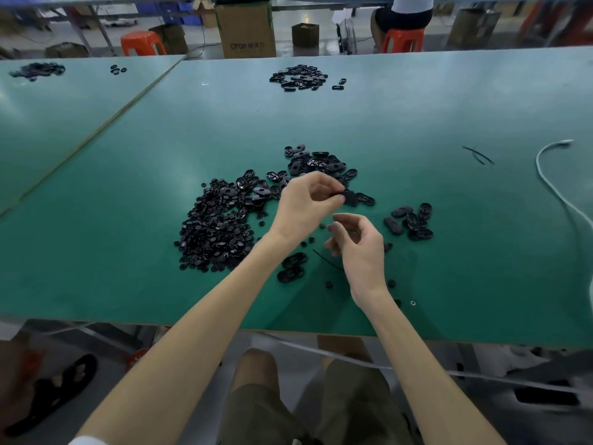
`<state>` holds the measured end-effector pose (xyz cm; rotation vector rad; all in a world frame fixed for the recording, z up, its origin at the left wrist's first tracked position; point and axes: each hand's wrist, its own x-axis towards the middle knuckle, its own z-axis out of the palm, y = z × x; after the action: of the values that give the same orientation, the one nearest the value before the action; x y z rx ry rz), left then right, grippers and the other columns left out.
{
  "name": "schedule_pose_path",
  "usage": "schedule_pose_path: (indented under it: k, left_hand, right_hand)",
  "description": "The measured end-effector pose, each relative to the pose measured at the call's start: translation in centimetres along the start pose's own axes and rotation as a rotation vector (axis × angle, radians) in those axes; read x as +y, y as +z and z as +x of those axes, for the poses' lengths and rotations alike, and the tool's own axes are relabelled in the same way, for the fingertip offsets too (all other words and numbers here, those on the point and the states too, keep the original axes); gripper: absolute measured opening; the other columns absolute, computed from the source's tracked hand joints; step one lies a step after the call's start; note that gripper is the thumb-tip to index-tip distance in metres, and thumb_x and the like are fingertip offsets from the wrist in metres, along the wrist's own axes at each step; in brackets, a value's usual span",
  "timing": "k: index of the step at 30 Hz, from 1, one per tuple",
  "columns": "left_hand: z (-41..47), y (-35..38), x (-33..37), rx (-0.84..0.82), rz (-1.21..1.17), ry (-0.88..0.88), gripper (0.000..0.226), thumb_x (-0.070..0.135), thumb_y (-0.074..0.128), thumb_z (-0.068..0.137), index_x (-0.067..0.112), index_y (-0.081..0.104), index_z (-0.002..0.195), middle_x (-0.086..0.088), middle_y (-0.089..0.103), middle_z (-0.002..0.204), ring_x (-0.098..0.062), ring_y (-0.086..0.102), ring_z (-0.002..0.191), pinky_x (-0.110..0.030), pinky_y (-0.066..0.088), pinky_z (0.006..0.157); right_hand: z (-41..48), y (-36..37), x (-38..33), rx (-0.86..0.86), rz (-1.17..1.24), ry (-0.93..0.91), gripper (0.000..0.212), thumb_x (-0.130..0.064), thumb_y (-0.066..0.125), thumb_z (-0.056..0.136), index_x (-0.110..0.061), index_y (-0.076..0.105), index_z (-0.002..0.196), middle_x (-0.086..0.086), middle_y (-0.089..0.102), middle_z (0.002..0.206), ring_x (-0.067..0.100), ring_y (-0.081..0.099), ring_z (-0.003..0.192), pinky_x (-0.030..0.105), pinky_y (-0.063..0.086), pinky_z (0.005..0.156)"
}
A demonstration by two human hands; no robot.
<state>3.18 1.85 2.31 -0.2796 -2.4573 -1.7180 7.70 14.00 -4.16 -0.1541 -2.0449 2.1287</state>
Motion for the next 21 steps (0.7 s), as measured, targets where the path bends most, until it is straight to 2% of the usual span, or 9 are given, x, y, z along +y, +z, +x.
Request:
schedule_pose_path:
  k: [2, 5, 6, 8, 10, 12, 14, 17, 21]
  left_hand:
    - [0.9, 1.7, 1.4, -0.061, 0.004, -0.016, 0.013, 0.006, 0.08, 0.085, 0.013, 0.075, 0.094, 0.0, 0.078, 0.086, -0.007, 0.073, 0.075, -0.02, 0.056, 0.072]
    - [1.9, 5.1, 2.7, -0.185, 0.047, -0.013, 0.013, 0.005, 0.079, 0.085, 0.014, 0.075, 0.095, 0.002, 0.077, 0.081, -0.005, 0.072, 0.068, -0.016, 0.055, 0.07]
    - [2.1, 6.1, 2.9, -0.219, 0.069, -0.011, 0.013, 0.006, 0.078, 0.085, 0.013, 0.075, 0.095, 0.002, 0.077, 0.081, -0.003, 0.071, 0.066, -0.013, 0.053, 0.067]
    - [2.3, 7.7, 3.0, -0.279, 0.116, -0.011, 0.012, 0.005, 0.077, 0.086, 0.011, 0.075, 0.097, 0.001, 0.076, 0.082, 0.0, 0.068, 0.064, -0.008, 0.048, 0.062]
    - [2.4, 8.6, 2.8, -0.313, 0.164, -0.001, 0.016, 0.005, 0.076, 0.088, 0.009, 0.074, 0.103, -0.001, 0.077, 0.092, -0.004, 0.068, 0.069, -0.011, 0.049, 0.067]
    - [2.2, 8.9, 2.6, -0.339, 0.216, 0.021, 0.021, 0.008, 0.075, 0.09, 0.012, 0.074, 0.11, 0.0, 0.077, 0.104, -0.006, 0.067, 0.077, -0.018, 0.052, 0.079]
    - [2.0, 8.4, 2.3, -0.31, 0.226, 0.047, 0.021, 0.007, 0.07, 0.093, 0.013, 0.074, 0.113, 0.001, 0.076, 0.11, -0.007, 0.07, 0.089, -0.023, 0.054, 0.09]
    - [2.2, 6.4, 1.4, -0.107, 0.059, -0.022, 0.019, 0.0, 0.056, 0.1, 0.007, 0.072, 0.109, -0.002, 0.073, 0.11, -0.012, 0.075, 0.084, -0.032, 0.062, 0.079]
    - [2.8, 3.5, -0.4, 0.046, 0.254, -0.044, 0.035, -0.011, 0.046, 0.097, 0.006, 0.071, 0.114, -0.007, 0.071, 0.115, -0.02, 0.07, 0.1, -0.036, 0.056, 0.095]
  right_hand:
    - [0.0, 0.1, -0.3, -0.025, 0.008, -0.006, 0.007, -0.011, 0.063, 0.103, -0.01, 0.067, 0.097, -0.004, 0.07, 0.072, 0.009, 0.064, 0.06, 0.022, 0.048, 0.057]
    - [0.2, 0.1, -0.5, -0.024, -0.114, 0.013, 0.019, -0.002, 0.057, 0.101, -0.008, 0.062, 0.084, -0.01, 0.062, 0.056, 0.001, 0.053, 0.049, 0.02, 0.042, 0.052]
    - [0.0, 0.0, -0.6, -0.028, -0.16, 0.024, 0.022, 0.001, 0.055, 0.1, -0.009, 0.06, 0.081, -0.012, 0.06, 0.056, 0.001, 0.051, 0.049, 0.022, 0.041, 0.054]
    - [-0.5, -0.2, -1.1, -0.038, -0.209, -0.019, 0.027, 0.004, 0.044, 0.104, -0.011, 0.056, 0.086, -0.004, 0.059, 0.071, 0.001, 0.055, 0.063, 0.027, 0.043, 0.065]
    - [-1.0, 0.0, -1.7, 0.014, 0.058, -0.045, 0.025, -0.005, 0.027, 0.11, -0.011, 0.051, 0.108, 0.007, 0.053, 0.091, 0.011, 0.055, 0.085, 0.028, 0.045, 0.08]
    - [-0.8, -0.3, -1.9, 0.001, 0.42, 0.081, 0.025, -0.012, 0.021, 0.111, -0.012, 0.045, 0.119, 0.009, 0.051, 0.098, 0.017, 0.053, 0.093, 0.028, 0.045, 0.086]
    - [-0.7, 0.1, -1.8, -0.031, 0.442, 0.154, 0.024, -0.008, 0.027, 0.109, -0.011, 0.051, 0.112, 0.011, 0.053, 0.092, 0.02, 0.052, 0.086, 0.033, 0.047, 0.081]
    - [-0.5, 0.5, -1.1, -0.046, 0.035, 0.035, 0.019, 0.008, 0.051, 0.099, 0.0, 0.062, 0.085, 0.008, 0.059, 0.07, 0.021, 0.048, 0.065, 0.037, 0.041, 0.061]
    - [-0.4, 0.1, -0.8, -0.031, -0.066, -0.033, 0.015, -0.013, 0.064, 0.103, -0.011, 0.068, 0.088, -0.003, 0.068, 0.064, 0.009, 0.058, 0.057, 0.026, 0.046, 0.056]
